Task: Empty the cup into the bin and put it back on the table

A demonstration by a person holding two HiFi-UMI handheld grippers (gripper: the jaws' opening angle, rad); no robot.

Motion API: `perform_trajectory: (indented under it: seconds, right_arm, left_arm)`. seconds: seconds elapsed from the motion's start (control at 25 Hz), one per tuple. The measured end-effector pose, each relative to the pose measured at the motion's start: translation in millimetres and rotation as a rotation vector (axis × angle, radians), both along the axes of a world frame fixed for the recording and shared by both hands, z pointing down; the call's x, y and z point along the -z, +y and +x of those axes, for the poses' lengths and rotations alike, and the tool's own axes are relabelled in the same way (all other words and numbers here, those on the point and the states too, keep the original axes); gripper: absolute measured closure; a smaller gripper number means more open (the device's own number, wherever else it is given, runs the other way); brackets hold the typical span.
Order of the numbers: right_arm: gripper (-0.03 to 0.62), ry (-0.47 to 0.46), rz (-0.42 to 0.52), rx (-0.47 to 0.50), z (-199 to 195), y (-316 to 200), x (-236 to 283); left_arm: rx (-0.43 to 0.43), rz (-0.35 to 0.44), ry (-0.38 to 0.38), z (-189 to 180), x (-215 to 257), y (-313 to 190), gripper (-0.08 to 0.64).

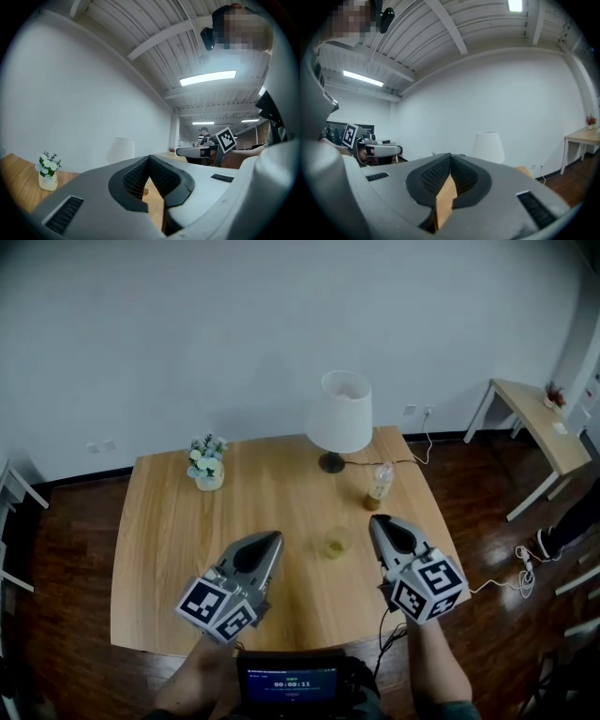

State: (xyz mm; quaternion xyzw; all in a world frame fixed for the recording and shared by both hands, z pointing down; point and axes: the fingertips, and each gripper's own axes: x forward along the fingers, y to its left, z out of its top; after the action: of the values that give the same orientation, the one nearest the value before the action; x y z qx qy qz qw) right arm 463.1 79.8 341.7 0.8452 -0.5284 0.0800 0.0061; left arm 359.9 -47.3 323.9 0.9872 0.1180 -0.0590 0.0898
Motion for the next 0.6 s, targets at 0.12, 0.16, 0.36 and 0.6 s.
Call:
perform_trajectory:
  seconds: [0.12,0.16,0.36,0.6]
  right_arm:
    - [0.589,-0.010,-0.012,0.007,5.6,-8.9,-4.6]
    - [0.589,-0.010,-0.018,0.015,7.6,-11.7,-5.7]
    - [0.589,-0.023,-0.016,0.047,23.7,-23.1,-8.3]
    - [0.589,-0.016,-0.003,0.087,42.6,-35.9,-2.6]
  left_arm:
    - [-0.001,-0.011,-0.014,6.7,-5.9,-5.0,0.563]
    - [-0.003,-0.016,-0.016,8.5,-7.8,-4.4,0.563]
    - [0.012,-0.006,-0.034,20.3,-12.5,-1.0,0.563]
    - [0.087,0.001,-0.037,32.9,-10.0,-9.6,0.563]
